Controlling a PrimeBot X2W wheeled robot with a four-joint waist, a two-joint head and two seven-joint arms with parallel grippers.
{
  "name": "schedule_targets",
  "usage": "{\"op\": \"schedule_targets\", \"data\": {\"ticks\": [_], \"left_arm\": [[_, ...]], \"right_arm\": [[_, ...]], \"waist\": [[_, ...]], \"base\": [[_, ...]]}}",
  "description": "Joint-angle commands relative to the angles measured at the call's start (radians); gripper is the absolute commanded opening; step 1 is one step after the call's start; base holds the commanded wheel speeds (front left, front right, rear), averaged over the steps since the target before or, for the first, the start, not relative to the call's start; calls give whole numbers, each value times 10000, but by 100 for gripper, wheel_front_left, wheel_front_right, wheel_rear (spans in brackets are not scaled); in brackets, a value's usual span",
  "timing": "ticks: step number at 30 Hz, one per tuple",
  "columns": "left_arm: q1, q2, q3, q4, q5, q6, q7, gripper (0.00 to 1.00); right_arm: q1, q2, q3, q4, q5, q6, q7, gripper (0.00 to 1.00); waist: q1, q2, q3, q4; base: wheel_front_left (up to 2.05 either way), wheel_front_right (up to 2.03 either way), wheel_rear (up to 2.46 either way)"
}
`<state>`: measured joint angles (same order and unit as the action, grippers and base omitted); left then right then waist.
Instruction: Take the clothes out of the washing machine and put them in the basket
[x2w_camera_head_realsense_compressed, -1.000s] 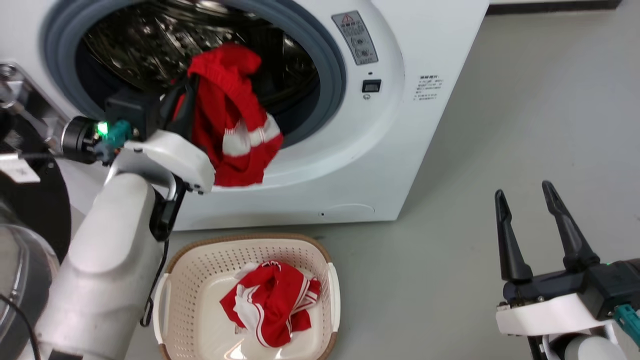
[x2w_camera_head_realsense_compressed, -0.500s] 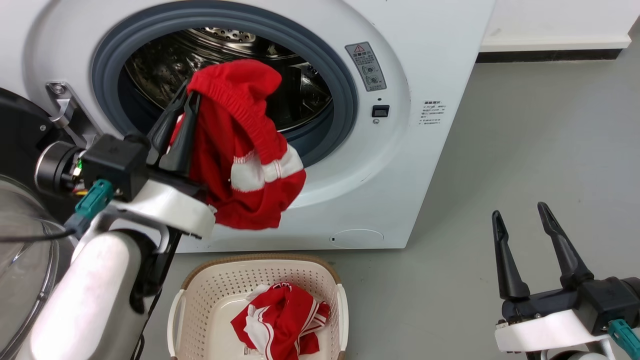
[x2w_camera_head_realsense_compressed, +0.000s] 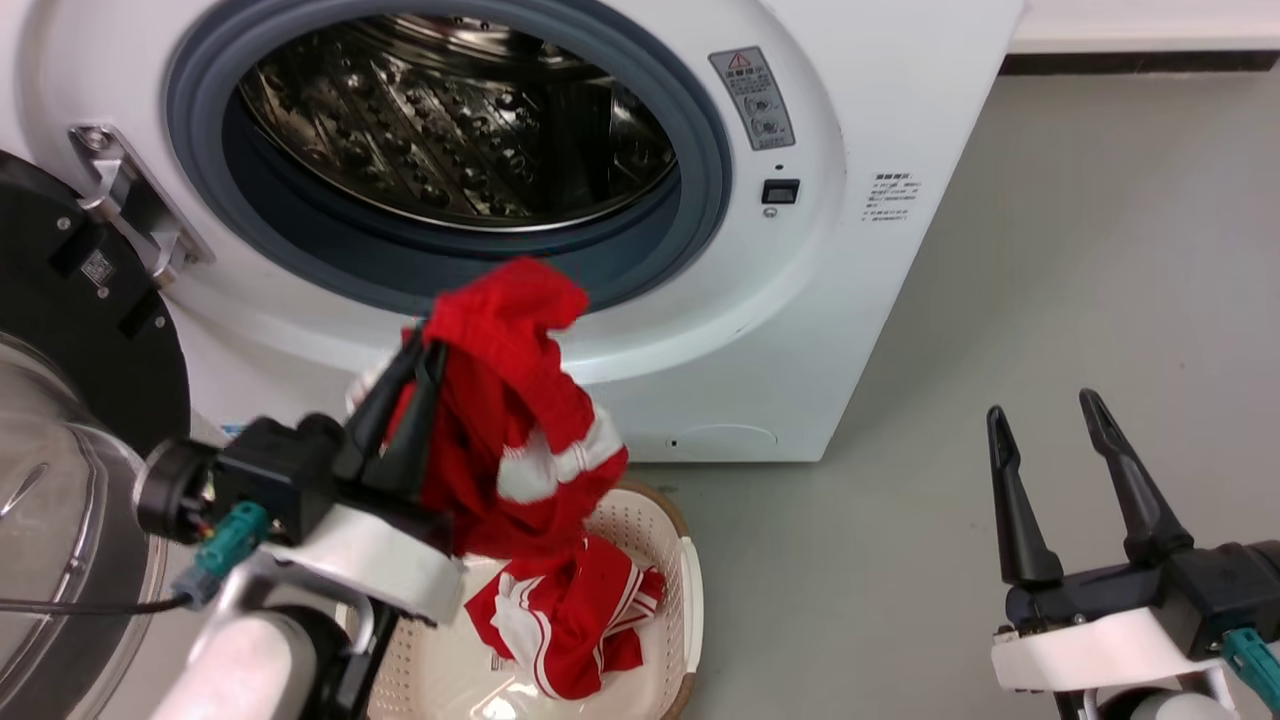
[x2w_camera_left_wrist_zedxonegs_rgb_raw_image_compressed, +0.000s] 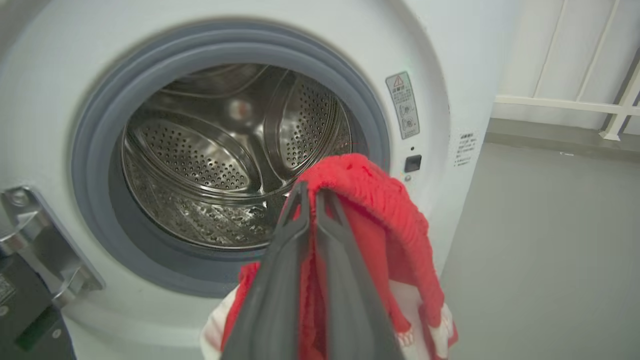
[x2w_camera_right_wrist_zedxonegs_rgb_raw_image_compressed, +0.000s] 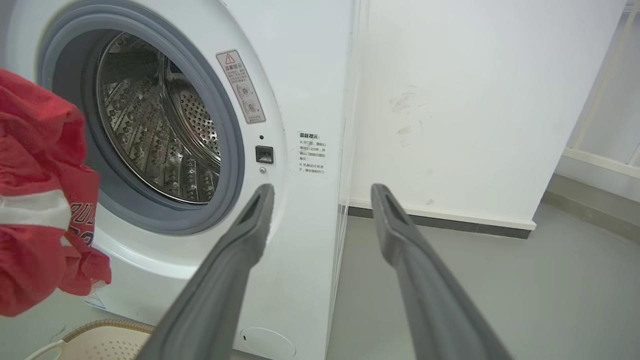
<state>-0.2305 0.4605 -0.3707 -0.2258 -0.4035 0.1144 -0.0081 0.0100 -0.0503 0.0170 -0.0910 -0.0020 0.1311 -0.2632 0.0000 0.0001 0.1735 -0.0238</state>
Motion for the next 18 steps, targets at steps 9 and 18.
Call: {"op": "schedule_targets", "data": {"ticks": [9, 18], "left_arm": [[757, -542, -632, 1872, -404, -453, -676, 0], [-355, -1212, -911, 5278, -610, -1068, -1304, 0]], "right_arm": [[-707, 2, -80, -237, -209, -7, -23, 100], [-1700, 5, -100, -503, -193, -7, -23, 100]], "waist": [[0, -1, 1321, -37], [0, -1, 3263, -425]], "base": [[0, 0, 0], [0, 0, 0]]}}
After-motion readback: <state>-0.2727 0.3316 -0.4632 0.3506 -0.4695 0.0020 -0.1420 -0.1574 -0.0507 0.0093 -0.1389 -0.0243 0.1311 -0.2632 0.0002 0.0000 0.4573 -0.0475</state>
